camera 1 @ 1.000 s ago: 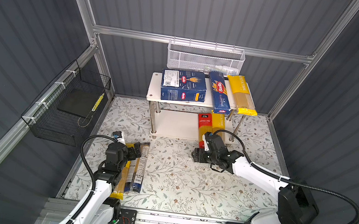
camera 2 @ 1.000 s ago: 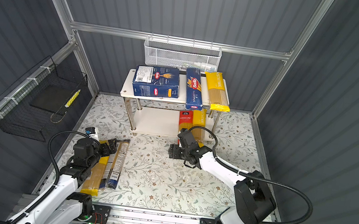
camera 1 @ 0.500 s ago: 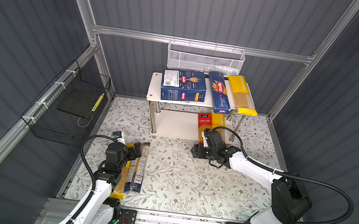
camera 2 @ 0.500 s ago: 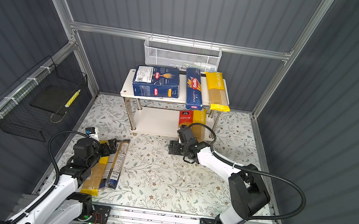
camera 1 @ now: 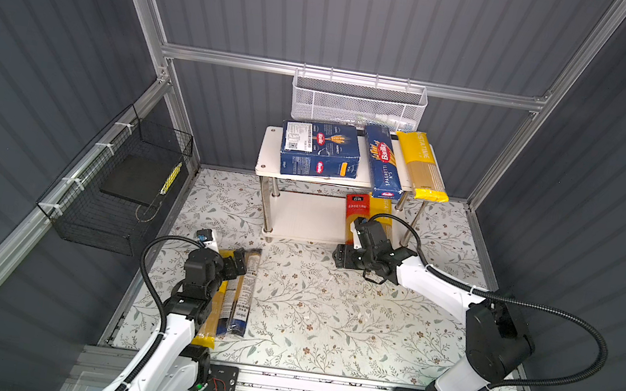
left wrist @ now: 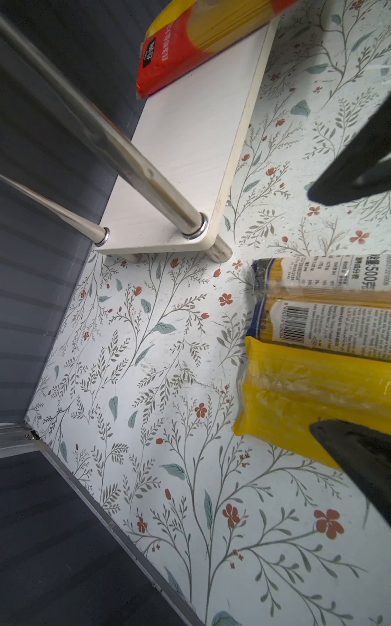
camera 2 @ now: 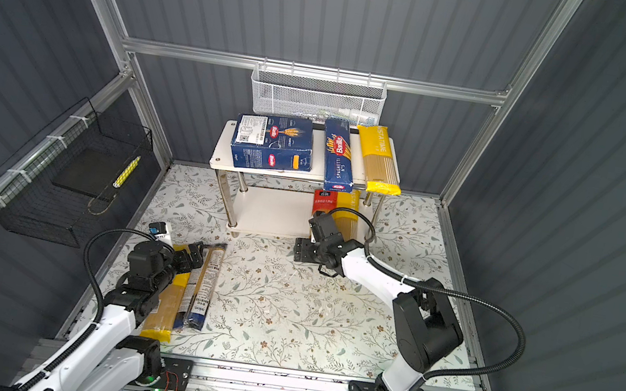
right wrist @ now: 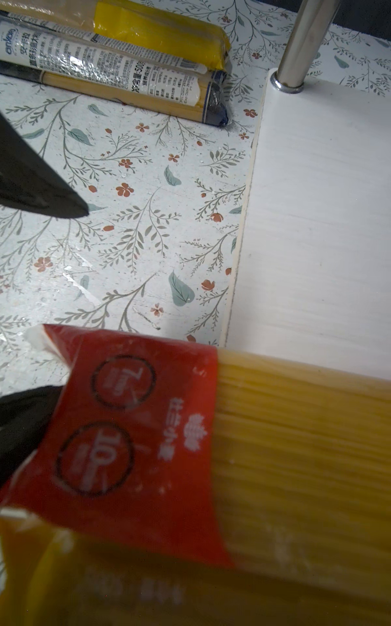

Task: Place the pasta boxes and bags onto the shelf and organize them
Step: 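Open the right gripper and withdraw it from the red bag, then move the right gripper over the white-labelled spaghetti bag on the table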

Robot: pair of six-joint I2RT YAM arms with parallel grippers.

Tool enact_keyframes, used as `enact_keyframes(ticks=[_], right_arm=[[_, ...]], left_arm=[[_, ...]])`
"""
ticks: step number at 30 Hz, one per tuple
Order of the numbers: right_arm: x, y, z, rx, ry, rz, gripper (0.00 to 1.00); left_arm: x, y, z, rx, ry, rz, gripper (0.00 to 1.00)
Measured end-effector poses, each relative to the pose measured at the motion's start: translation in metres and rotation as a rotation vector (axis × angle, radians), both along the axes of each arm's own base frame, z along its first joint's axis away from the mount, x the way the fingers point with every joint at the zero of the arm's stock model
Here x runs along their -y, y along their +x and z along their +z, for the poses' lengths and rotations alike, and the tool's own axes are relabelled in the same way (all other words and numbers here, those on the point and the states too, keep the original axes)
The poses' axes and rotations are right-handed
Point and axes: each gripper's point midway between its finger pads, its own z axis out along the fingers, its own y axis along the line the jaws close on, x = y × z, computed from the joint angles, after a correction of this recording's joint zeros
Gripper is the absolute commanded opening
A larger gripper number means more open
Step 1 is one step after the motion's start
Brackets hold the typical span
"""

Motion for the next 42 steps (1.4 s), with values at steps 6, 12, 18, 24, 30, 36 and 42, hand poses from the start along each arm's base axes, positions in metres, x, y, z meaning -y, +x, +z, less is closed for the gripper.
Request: enact_keyframes(ticks=[6,12,18,24,30,36,42], right_arm=[[-0.004,0.007,0.000,0.008,-0.007,0.006,0.79],[-0.004,0.011,0.001,0.011,-0.007,0.006,0.79],[-0.006,0.009,0.002,0.015,-0.011,0.009,0.80],[-0.011,-0.025,0.020,0.056,-0.028,0.039,0.81],[-0.025,-0.072,0.037,0.083,0.013,0.085,0.82],[-0.037,-0.099,0.029,0.049,0.047,0.107,0.83],[-0.066,-0.125,0.004,-0.019,0.068,0.167,0.84]], left_arm=[[0.000,0.000,0.000,0.000,0.000,0.000,1.00],[0.000,0.000,0.000,0.000,0.000,0.000,1.00],[0.000,0.000,0.000,0.000,0.000,0.000,1.00],[0.000,0.000,0.000,0.000,0.000,0.000,1.00],[0.000,0.000,-0.002,-0.007,0.001,0.002,1.00],[-0.010,-0.004,-0.028,-0.202,-0.010,0.083,1.00],[-0.015,-0.003,-0.019,-0.297,-0.032,0.142,1.00]])
